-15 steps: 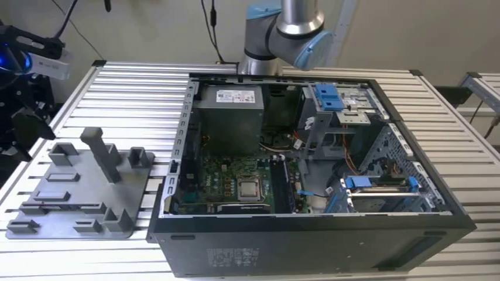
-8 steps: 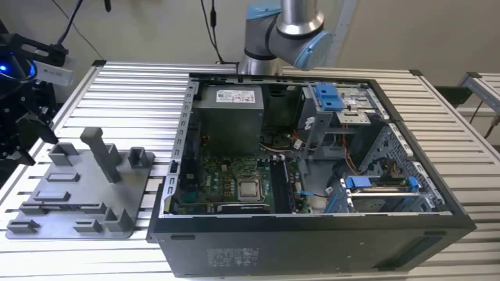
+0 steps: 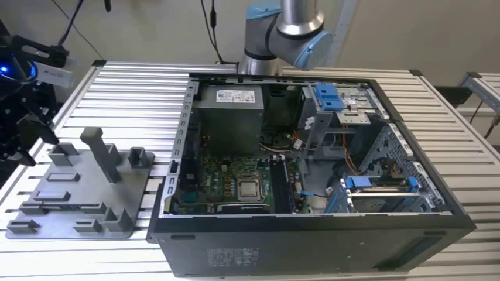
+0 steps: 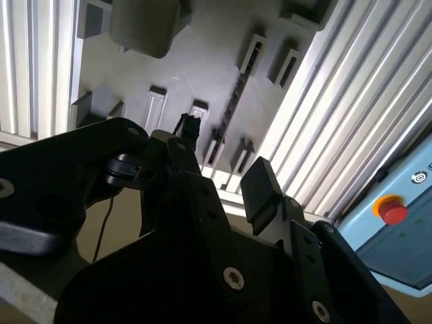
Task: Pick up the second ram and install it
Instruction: 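Pick up the second ram and move it above second insertion slot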
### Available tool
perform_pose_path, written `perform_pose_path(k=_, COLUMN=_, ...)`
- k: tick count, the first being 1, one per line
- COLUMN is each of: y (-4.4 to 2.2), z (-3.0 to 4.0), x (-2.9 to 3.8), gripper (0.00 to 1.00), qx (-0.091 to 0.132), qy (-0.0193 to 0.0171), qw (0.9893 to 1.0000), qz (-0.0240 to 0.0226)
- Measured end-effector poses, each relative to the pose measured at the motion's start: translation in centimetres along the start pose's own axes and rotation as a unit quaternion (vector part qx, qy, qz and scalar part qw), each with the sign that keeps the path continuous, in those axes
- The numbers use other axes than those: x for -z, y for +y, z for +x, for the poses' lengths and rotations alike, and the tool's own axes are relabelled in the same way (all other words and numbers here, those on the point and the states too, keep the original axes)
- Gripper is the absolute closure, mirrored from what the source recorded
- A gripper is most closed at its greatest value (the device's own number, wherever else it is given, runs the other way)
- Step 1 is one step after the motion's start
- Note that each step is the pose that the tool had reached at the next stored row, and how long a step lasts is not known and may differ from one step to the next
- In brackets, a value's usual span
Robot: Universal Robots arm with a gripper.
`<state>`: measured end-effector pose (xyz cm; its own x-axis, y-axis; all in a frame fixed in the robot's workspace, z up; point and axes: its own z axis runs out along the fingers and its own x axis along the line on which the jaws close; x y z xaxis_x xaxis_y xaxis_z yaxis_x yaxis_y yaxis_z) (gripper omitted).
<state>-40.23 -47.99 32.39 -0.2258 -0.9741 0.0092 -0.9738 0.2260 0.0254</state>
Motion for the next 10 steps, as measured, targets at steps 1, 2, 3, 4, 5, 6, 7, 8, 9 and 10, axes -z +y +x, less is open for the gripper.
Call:
perform_pose_path(k=1, y=0.00, z=0.00, x=-0.09, gripper=0.46, qx=0.000, qy=0.0001, qw=1.0000, qz=-0.0001)
perform_pose_path(k=2, y=0.00, z=0.01, x=-0.21, gripper=0.46, qx=0.000, qy=0.0002, qw=1.0000, qz=-0.0001)
perform_pose_path(k=3, y=-0.01, z=0.02, x=-0.37, gripper=0.46, qx=0.000, qy=0.0001, qw=1.0000, qz=0.0000)
perform_pose_path(k=4, y=-0.02, z=0.02, x=-0.50, gripper=0.46, qx=0.000, qy=0.0002, qw=1.0000, qz=-0.0001)
perform_pose_path(k=5, y=-0.02, z=0.02, x=-0.65, gripper=0.46, qx=0.000, qy=0.0002, qw=1.0000, qz=0.0000)
perform_pose_path(k=6, y=-0.03, z=0.03, x=-0.77, gripper=0.46, qx=0.000, qy=0.0002, qw=1.0000, qz=-0.0001)
perform_pose_path(k=7, y=-0.03, z=0.03, x=-0.89, gripper=0.46, qx=0.000, qy=0.0002, qw=1.0000, qz=-0.0001)
perform_pose_path(k=8, y=-0.03, z=0.03, x=-1.01, gripper=0.46, qx=0.000, qy=0.0002, qw=1.0000, qz=-0.0001)
perform_pose_path(k=9, y=-0.04, z=0.03, x=-1.14, gripper=0.46, qx=0.000, qy=0.0001, qw=1.0000, qz=0.0000)
perform_pose_path(k=10, y=-0.05, z=0.04, x=-1.27, gripper=0.46, qx=0.000, qy=0.0002, qw=1.0000, qz=0.0000)
